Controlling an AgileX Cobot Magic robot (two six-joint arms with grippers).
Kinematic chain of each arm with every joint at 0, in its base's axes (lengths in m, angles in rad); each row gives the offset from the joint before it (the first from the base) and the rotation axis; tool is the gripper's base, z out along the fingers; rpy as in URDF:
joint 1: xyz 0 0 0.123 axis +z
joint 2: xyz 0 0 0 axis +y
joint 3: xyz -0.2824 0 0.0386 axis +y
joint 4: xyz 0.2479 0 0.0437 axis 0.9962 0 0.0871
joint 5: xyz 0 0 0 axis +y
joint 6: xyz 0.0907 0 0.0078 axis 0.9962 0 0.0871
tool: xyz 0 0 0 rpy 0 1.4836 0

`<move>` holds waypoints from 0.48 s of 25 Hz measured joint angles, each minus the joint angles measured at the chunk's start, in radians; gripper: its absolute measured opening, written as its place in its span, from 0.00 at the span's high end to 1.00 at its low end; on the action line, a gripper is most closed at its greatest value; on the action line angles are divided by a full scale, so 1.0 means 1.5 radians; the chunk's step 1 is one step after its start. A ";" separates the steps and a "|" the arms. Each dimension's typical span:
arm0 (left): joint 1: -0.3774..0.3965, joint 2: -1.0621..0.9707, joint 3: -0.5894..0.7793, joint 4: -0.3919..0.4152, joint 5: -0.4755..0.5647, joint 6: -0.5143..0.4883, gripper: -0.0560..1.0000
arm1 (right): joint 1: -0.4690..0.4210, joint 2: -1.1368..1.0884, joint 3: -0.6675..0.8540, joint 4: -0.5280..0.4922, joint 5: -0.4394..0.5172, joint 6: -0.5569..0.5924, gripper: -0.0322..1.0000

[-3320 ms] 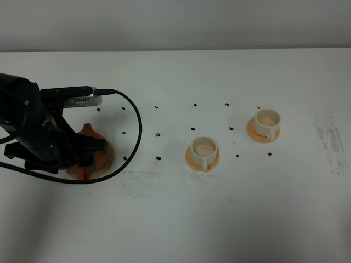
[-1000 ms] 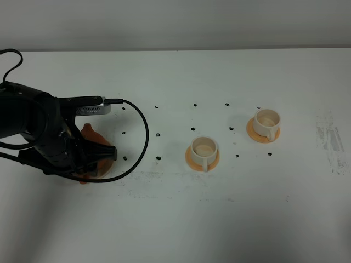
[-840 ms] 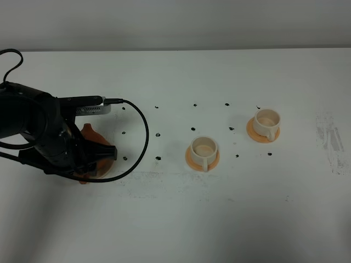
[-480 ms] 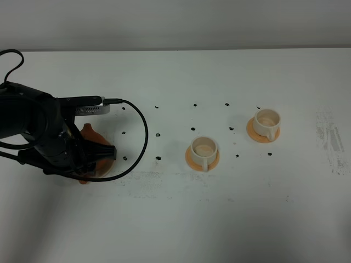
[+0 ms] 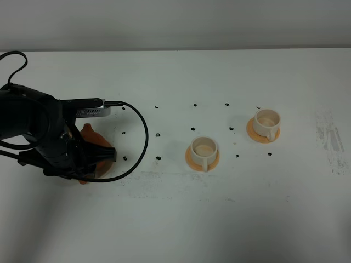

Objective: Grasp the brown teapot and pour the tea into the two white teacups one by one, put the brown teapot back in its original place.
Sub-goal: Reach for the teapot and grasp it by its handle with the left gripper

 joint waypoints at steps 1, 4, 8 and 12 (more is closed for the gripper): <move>0.000 0.001 0.000 0.000 0.000 -0.001 0.52 | 0.000 0.000 0.000 0.000 0.000 0.000 0.75; 0.000 0.001 0.000 0.001 0.000 -0.007 0.61 | 0.000 0.000 0.000 0.000 0.000 0.000 0.75; 0.004 0.001 0.000 0.007 0.001 -0.011 0.83 | 0.000 0.000 0.000 0.000 0.000 0.000 0.75; 0.004 0.001 0.000 0.016 0.001 -0.008 0.83 | 0.000 0.000 0.000 0.000 0.000 0.000 0.75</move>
